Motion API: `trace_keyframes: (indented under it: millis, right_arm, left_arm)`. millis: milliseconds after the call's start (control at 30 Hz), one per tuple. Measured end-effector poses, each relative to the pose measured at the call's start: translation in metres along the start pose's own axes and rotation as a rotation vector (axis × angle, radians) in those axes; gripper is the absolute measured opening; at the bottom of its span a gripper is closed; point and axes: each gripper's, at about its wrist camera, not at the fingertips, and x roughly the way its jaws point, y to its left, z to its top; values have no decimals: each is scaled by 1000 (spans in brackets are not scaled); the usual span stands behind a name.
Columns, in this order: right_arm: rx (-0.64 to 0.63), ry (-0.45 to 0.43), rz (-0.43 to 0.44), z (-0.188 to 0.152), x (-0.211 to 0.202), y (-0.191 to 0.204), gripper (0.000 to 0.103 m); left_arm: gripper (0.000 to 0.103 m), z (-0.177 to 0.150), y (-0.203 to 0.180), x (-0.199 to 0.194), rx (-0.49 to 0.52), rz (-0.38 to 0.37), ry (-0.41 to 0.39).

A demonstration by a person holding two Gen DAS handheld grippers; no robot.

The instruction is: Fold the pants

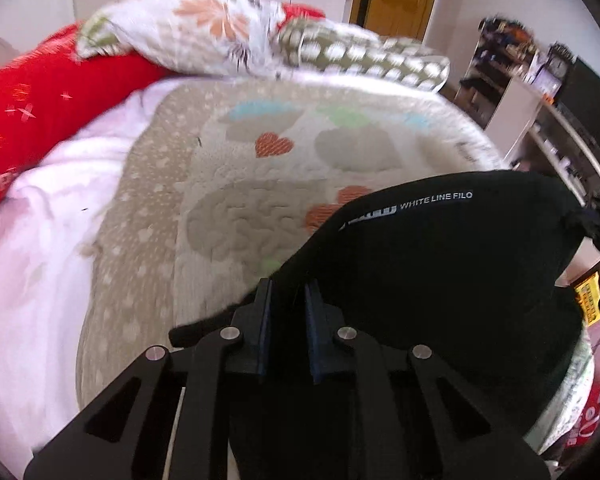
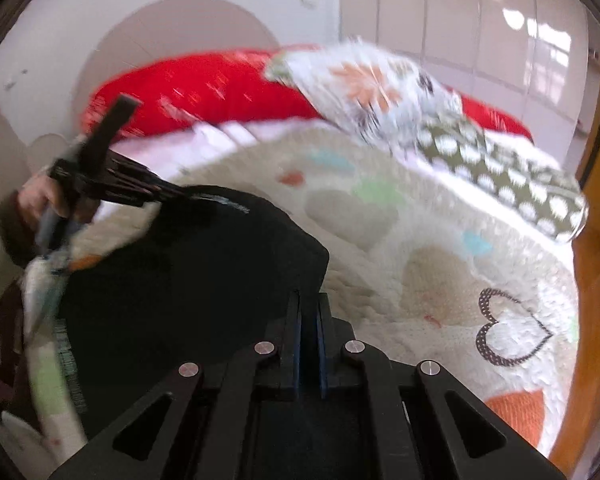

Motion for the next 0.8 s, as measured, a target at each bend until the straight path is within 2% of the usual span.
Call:
trace_keyframes:
  millis: [133,267,367,467,533,600,667,733,767,800]
  right_arm:
    - [-49,-41,26,-28,-53,45,5]
    - [-45,-4,74,-71,-72,80,5]
    - [-54,14,88,-103,-77,102,5]
    - [-16,68,87,-132,-64,108,5]
    - [14,98,94,-148,-54,111,5]
    - [16,155,65,-163,-37,113,6]
    - [69,189,75,-171,-30,112,13]
    - [119,174,95,-169,-39,106,26]
    - [153,152,101,-166,-50,100,32]
    - [175,127,104,-164,-60,95,44]
  left_arm:
    - [12,-31,-14,-49,-35,-24,-89]
    - [12,-66,-21,-73,-86,-33,-136]
    - [13,-97,-26,-69,-116,45,-105]
    - [14,-126,-24,-58,-168,33,-49]
    - [16,-139,-22,-42,-196,93,-1]
    - [16,-150,-26,-31,-177,172,59]
    - [17,-156,-30,-34,-160,180,51]
    - [26,-157,-29,-44,-169,173,37]
    - [34,-158,-28,-51,-173,183,22]
    - [43,-159,-27,-61,-179,195,-3]
